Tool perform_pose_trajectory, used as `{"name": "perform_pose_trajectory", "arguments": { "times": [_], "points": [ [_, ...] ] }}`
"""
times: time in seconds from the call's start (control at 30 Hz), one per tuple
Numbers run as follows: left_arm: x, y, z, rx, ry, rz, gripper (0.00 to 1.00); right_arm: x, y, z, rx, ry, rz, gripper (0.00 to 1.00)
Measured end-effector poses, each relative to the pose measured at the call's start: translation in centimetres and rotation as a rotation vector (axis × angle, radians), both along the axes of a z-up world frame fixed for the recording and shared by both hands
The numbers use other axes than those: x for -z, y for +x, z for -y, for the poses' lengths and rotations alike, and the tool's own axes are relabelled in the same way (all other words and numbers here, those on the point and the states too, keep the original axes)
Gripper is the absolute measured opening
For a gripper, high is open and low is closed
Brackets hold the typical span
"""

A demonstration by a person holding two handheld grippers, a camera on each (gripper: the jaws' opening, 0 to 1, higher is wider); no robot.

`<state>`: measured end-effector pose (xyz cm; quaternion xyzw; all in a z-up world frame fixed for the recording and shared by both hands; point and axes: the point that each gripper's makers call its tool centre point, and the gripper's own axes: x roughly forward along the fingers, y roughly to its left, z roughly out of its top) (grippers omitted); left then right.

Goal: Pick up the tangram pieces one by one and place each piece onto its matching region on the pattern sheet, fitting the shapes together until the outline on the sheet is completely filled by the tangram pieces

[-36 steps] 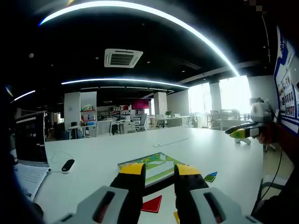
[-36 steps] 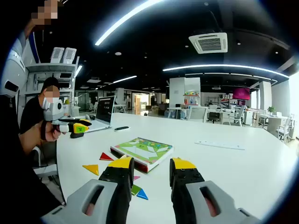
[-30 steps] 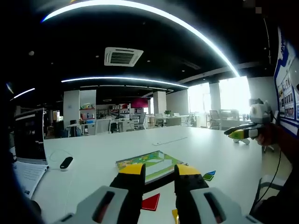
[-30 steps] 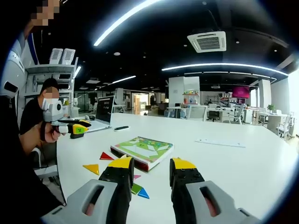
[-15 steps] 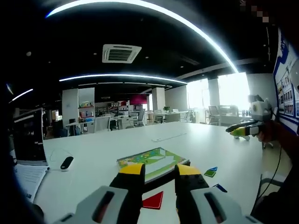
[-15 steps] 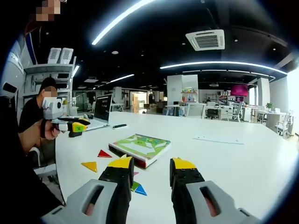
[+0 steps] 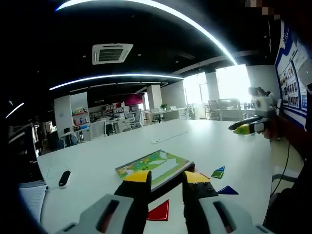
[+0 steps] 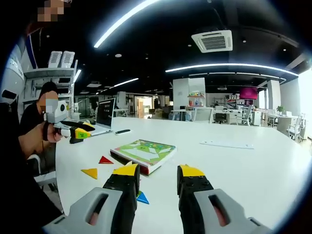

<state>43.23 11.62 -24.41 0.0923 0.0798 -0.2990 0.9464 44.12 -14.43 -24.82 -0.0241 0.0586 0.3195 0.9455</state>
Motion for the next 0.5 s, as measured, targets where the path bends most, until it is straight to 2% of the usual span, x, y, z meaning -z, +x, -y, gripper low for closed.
{"name": "perform_pose_trajectory", "arguments": {
  "times": [0.13, 0.27, 0.3, 0.4, 0.5],
  "points": [
    [0.1, 0.1, 0.0, 0.043, 0.074, -0.006, 0.27, 0.0, -0.1, -0.2, -0.006, 0.017, -0.001, 0.32],
    [0.6, 0.2, -0.3, 0.149, 0.254, -0.045, 0.27, -0.2, -0.2, -0.2, -0.018, 0.0, 0.016, 0.32],
    [0.6, 0.2, -0.3, 0.158, 0.271, -0.046, 0.27, -0.2, -0.2, -0.1, -0.017, -0.003, 0.017, 0.32],
    [1.5, 0.5, -0.1, 0.25, 0.403, -0.092, 0.27, 0.2, -0.1, 0.4, -0.001, -0.024, 0.022, 0.32],
    [2.4, 0.5, 0.0, 0.316, 0.492, -0.134, 0.27, 0.3, -0.3, 0.5, 0.0, -0.016, 0.021, 0.32]
  ]
}}
